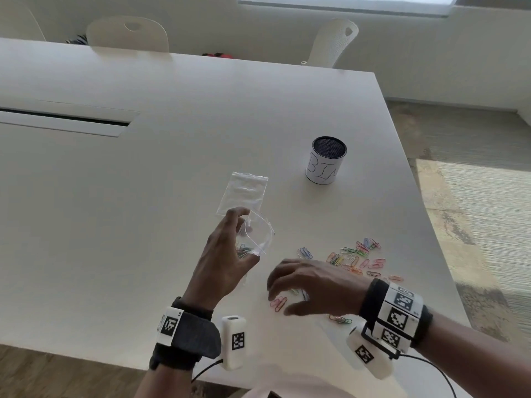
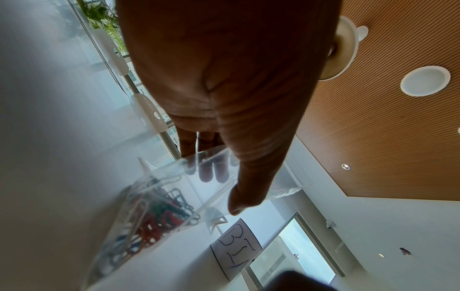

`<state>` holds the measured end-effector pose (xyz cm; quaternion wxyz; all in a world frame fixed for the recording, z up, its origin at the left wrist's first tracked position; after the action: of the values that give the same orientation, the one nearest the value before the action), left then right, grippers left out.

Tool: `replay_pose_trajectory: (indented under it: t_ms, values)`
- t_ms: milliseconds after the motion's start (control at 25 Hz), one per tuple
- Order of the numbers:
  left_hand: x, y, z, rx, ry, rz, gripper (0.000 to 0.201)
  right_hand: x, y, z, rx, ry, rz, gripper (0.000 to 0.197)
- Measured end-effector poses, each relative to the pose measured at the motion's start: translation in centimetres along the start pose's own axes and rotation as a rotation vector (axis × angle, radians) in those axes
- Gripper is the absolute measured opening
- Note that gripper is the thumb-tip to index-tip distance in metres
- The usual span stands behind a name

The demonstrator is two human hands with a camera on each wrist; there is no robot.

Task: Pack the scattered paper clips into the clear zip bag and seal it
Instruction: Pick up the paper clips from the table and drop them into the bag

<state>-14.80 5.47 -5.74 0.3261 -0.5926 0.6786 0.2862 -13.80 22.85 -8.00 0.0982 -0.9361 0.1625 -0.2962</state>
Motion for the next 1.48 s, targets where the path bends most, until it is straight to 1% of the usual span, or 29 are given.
replay_pose_trajectory:
  t_ms: [80,160,320,400,440,520,560,600,640,680,760,960,1040,1120,1360,1480]
  values:
    - [-0.2,0.0,-0.1,-0.005,-0.005,0.01,0.069,0.9,0.3,1.2,0.079,-0.007,-0.06,0.03]
    - [-0.4,-0.1,-0.1,-0.004,-0.006,0.007,0.069,0.0,-0.1,0.8,0.089,0.027,-0.039,0.024]
    - [-0.3,-0.2,-0.1,-0.008,-0.014,-0.004,0.07,-3.2,-1.4,-1.2,0.012,0.042,0.056,0.012]
    - [-0.3,-0.1,0.1,-0.002,-0.018,-0.003,0.069,-4.3,-2.0,-2.2,-0.054,0.01,0.129,0.014]
    - [-0.2,-0.1,0.1,0.004,-0.018,-0.004,0.069,-4.8,-2.3,-2.8,-0.091,-0.009,0.181,0.022]
    - [0.0,-0.1,0.2,0.012,-0.012,-0.012,0.07,-5.7,-3.0,-3.3,-0.11,-0.066,0.318,0.054]
    - [0.0,-0.1,0.2,0.013,-0.012,-0.014,0.07,-6.0,-3.2,-3.2,-0.079,-0.087,0.385,0.07]
    - [0.0,-0.1,0.2,0.012,-0.013,-0.011,0.07,-6.2,-3.2,-2.9,-0.034,-0.104,0.437,0.082]
    - [0.0,0.0,0.2,0.011,-0.013,-0.006,0.07,-6.2,-3.2,-2.5,0.005,-0.121,0.462,0.087]
    - [0.0,0.0,0.2,0.011,-0.012,-0.002,0.07,-6.1,-3.0,-2.2,0.027,-0.127,0.464,0.086]
    - [0.1,0.1,0.2,0.01,-0.007,-0.002,0.07,-5.7,-2.7,-1.9,0.021,-0.097,0.447,0.074]
    - [0.1,0.1,0.3,0.008,-0.017,-0.002,0.07,-5.2,-2.3,-1.6,-0.086,-0.056,0.39,0.025]
    - [0.1,0.1,0.4,0.01,-0.02,-0.004,0.07,-5.1,-2.2,-1.6,-0.108,-0.048,0.396,0.015]
    - [0.2,0.1,0.4,0.016,-0.015,-0.011,0.071,-4.9,-2.0,-1.8,-0.126,-0.046,0.412,0.011]
    - [0.2,0.2,0.3,0.015,-0.011,-0.017,0.072,-5.4,-1.3,-2.5,-0.172,-0.047,0.498,0.011]
    - [0.0,0.1,0.1,0.012,-0.006,-0.019,0.071,-6.0,-2.0,-3.3,-0.235,0.056,0.507,0.01]
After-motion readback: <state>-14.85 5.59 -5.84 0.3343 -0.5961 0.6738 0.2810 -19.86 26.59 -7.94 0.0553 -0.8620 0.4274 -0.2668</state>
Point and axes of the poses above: each hand's wrist, its own y-axis towards the middle knuckle, its own z-axis out of the palm, x = y × z, the point moved 7 cm from there along y, towards the middle knuckle, and after that the axes turned 12 degrees about x, right-handed, at the moved point
